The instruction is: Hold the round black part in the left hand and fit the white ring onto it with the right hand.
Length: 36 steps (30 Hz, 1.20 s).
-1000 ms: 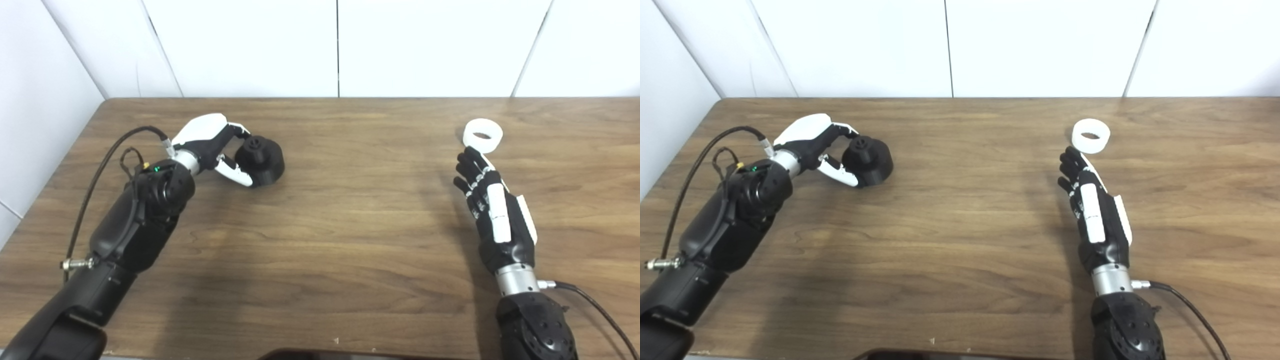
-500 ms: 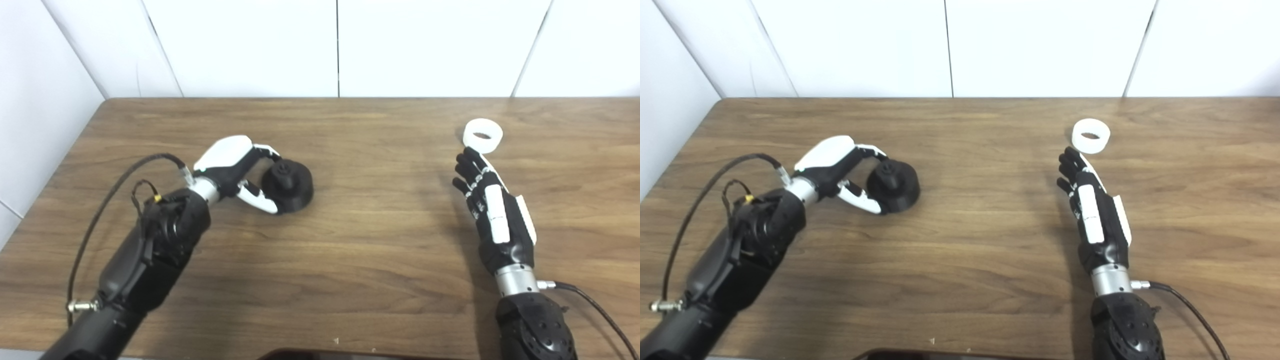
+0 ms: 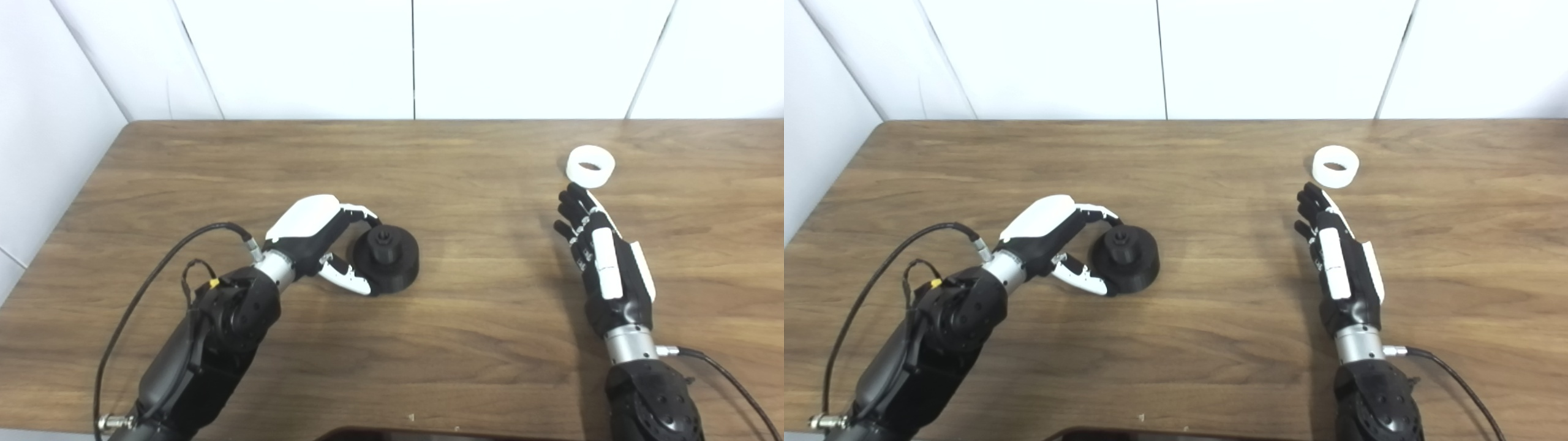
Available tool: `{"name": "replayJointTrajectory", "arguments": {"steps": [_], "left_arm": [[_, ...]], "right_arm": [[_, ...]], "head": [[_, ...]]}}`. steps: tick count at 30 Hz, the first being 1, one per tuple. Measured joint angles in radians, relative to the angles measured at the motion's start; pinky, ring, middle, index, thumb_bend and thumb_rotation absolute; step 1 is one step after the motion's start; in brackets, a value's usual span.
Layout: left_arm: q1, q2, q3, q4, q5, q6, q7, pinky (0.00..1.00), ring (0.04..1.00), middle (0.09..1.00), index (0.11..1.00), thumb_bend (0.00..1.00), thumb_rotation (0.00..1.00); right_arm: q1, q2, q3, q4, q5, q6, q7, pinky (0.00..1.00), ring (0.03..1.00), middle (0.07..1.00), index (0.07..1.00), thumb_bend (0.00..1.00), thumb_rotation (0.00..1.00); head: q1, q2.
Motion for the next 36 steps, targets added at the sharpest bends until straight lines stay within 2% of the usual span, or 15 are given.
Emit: {"name": "replayJointTrajectory", "arguments": {"steps": [10, 17, 31, 35, 36], "left_arm": [[0.04, -0.021, -0.02, -0.038, -0.002, -0.008, -0.002, 0.83, 0.904, 0.856, 0.724, 0.77, 0.25], [0.072, -0.035, -0.042, -0.067, -0.001, -0.04, -0.002, 0.86, 0.913, 0.856, 0.717, 0.77, 0.25], [0.076, -0.06, -0.064, -0.067, 0.008, -0.064, -0.004, 0.85, 0.921, 0.864, 0.718, 0.76, 0.26], [0.076, -0.06, -0.063, -0.067, 0.01, -0.066, -0.007, 0.85, 0.919, 0.861, 0.717, 0.77, 0.25], [0.076, -0.061, -0.063, -0.067, 0.01, -0.067, -0.007, 0.85, 0.918, 0.861, 0.718, 0.77, 0.25]], "right_arm": [[0.016, 0.011, 0.004, -0.017, -0.007, 0.018, -0.005, 0.9, 0.931, 0.902, 0.889, 0.62, 0.9], [0.017, 0.011, 0.007, -0.018, -0.021, 0.019, -0.004, 0.89, 0.93, 0.905, 0.894, 0.62, 0.9], [0.023, 0.016, 0.007, -0.027, -0.023, 0.036, -0.014, 0.9, 0.927, 0.898, 0.886, 0.61, 0.88], [0.024, 0.007, -0.004, -0.044, -0.034, 0.042, -0.016, 0.84, 0.915, 0.91, 0.883, 0.55, 0.82], [0.022, -0.003, -0.004, -0.056, -0.076, 0.049, -0.024, 0.83, 0.899, 0.899, 0.861, 0.55, 0.73]], "head": [[-0.018, 0.008], [-0.022, 0.009], [-0.028, 0.015], [-0.038, 0.018], [-0.04, 0.018]]}}
